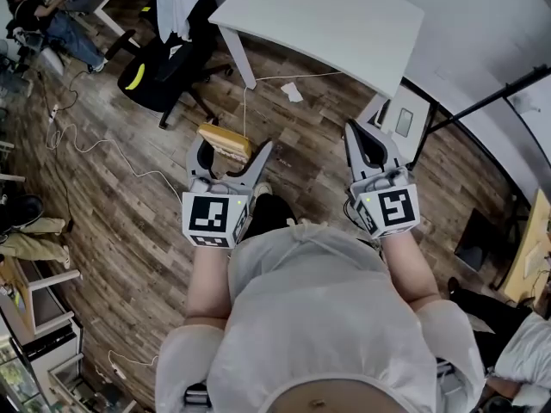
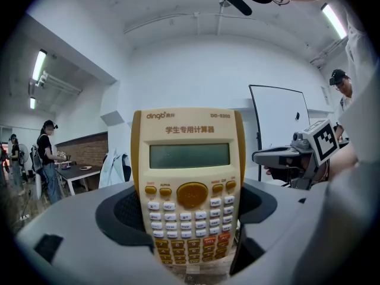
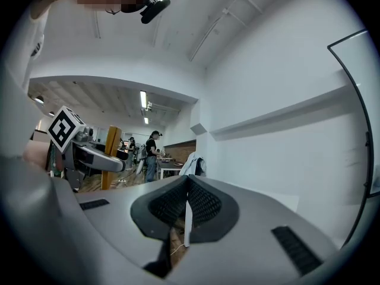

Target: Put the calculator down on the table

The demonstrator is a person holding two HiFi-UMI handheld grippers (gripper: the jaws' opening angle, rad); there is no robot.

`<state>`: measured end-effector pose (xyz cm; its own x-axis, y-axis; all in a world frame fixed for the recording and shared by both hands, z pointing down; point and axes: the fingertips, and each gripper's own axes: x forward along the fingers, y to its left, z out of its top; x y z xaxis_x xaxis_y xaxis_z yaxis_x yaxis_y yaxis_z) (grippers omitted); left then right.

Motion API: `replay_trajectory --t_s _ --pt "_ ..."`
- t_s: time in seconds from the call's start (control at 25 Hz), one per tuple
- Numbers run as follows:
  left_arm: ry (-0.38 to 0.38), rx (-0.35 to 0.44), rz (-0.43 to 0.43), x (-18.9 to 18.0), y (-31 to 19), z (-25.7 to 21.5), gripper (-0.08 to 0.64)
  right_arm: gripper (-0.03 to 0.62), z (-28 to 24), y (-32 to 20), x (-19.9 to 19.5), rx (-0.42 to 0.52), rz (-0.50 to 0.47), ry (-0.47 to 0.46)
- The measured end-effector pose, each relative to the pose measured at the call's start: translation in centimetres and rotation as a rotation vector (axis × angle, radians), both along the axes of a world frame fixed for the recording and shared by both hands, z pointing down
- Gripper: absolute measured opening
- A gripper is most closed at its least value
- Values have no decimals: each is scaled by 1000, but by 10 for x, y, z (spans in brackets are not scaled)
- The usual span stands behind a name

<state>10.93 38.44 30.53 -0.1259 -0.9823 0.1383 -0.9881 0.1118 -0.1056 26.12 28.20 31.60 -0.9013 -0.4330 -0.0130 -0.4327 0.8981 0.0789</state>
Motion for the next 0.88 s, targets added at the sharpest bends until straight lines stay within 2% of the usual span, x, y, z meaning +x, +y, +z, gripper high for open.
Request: replay_trajectory --t_s 0.2,0.4,0.64,0.88 --pt "5 -10 13 -43 -29 9 414 6 11 -27 -41 -19 17 22" --pt "24 -21 57 -108 -80 12 414 6 10 -72 -106 -33 58 40" --pt "34 -27 148 -209 -162 3 414 6 -1 -142 -205 -43 144 51" --pt "29 -52 264 -277 -236 1 414 6 -10 -198 -267 -38 253 67"
